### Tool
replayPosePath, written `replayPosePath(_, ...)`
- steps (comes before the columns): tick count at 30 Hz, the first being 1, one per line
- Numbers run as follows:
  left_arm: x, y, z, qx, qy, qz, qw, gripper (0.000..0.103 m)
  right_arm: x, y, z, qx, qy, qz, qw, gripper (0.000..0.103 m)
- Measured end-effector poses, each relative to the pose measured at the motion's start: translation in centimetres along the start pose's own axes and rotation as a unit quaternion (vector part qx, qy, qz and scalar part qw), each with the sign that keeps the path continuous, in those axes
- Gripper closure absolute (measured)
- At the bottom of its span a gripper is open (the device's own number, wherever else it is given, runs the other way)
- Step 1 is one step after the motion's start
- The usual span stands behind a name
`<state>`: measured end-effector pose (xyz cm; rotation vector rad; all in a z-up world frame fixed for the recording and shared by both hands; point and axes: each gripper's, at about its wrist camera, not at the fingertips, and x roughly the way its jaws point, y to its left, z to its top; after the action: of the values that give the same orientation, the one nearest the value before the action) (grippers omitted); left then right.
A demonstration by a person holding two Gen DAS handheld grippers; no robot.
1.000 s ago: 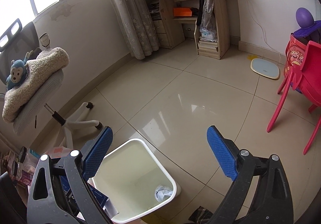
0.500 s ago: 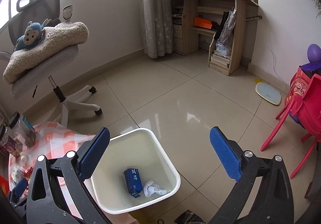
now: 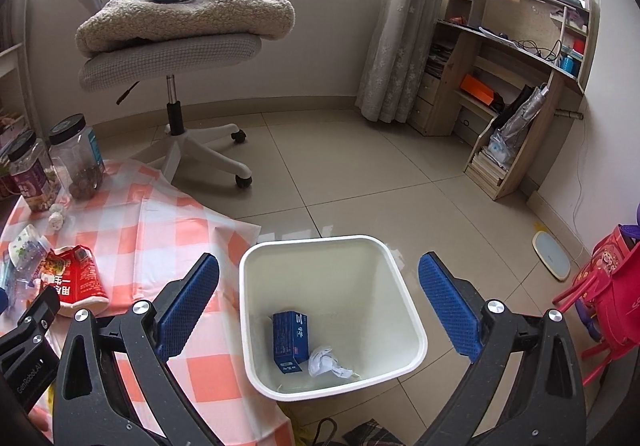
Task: Collect trash
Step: 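Return both tools to the table and grasp the blue-white snack box with left tool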
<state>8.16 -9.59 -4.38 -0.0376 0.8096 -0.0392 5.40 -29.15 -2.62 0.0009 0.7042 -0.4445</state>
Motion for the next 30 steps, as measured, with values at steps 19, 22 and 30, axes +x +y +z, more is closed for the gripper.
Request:
replayPosePath(19, 9.3, 14.2, -3.5, -0.135, 0.220, 0.083, 0.9625, 0.013, 0.1, 10.3, -1.2, -0.051, 0.057, 0.089, 0.993, 0.007)
replayPosePath(22, 11.3, 15.6, -3.9, -0.169, 0.242, 0.064, 0.9532, 0.013, 1.1, 10.7, -1.7, -0.047, 0.088, 0.101, 0.990, 0.007)
replayPosePath(30, 13.0, 16.9, -5.9, -0.192, 0.285, 0.038, 0.9382, 0.046, 3.3, 12.3, -4.1, -0.007, 0.206, 0.180, 0.962, 0.007)
